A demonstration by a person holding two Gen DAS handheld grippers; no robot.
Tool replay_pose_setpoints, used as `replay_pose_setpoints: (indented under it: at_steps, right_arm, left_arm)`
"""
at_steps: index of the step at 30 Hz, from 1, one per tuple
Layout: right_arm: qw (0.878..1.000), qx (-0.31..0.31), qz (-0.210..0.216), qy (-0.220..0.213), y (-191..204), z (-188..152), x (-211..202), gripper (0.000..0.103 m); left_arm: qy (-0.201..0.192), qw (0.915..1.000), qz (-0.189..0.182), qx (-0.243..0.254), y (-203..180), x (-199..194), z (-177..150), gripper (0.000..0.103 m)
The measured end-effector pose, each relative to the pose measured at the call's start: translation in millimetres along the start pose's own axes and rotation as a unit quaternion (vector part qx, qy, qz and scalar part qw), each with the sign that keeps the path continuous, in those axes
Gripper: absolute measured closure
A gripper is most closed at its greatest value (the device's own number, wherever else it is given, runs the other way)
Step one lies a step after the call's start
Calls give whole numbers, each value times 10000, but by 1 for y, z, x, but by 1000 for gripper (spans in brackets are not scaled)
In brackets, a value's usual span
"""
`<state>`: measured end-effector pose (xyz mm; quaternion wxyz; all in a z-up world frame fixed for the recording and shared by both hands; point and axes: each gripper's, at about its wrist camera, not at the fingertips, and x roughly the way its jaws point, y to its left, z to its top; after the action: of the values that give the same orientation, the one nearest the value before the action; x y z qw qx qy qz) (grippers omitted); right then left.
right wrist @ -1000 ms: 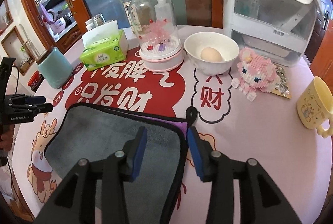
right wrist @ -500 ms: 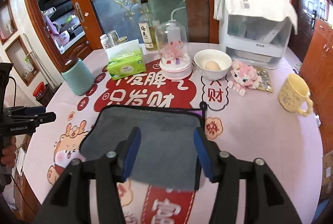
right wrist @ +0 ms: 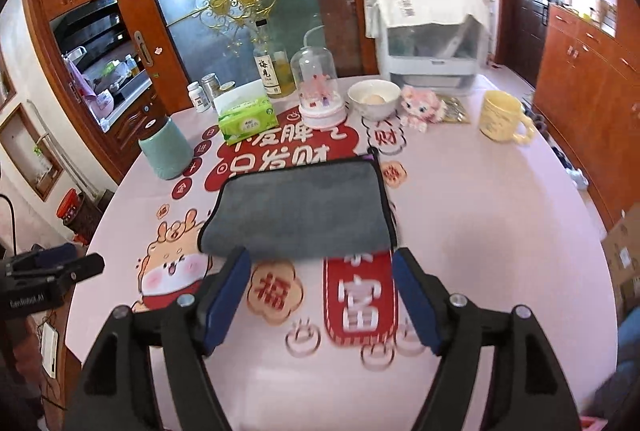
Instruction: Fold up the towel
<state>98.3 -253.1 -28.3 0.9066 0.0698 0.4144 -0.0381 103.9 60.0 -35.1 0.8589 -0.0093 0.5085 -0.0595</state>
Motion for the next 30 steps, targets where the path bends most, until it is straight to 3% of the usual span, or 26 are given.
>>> replay_pose_setpoints:
  at_steps: [6,14,19,30]
  right_arm:
    - [9998,203,-71,29,5,-41,-32,23]
    - [9991,408,-24,142,6,-75,-59,22]
    - [9989,340,30,307,4,-88,-76,22]
    - [9971,-11,311,688,11,-94,-111,14]
  left_arm:
    - [41,9997,-178,-150,-2,-14,-38,22]
    - [176,9989,-152,-412,-12,-27,-80,22]
    - [157,9988,-135,-440,-27,-42,-92,22]
    - [-276,9981,119,-532,-42,-79,-99,22]
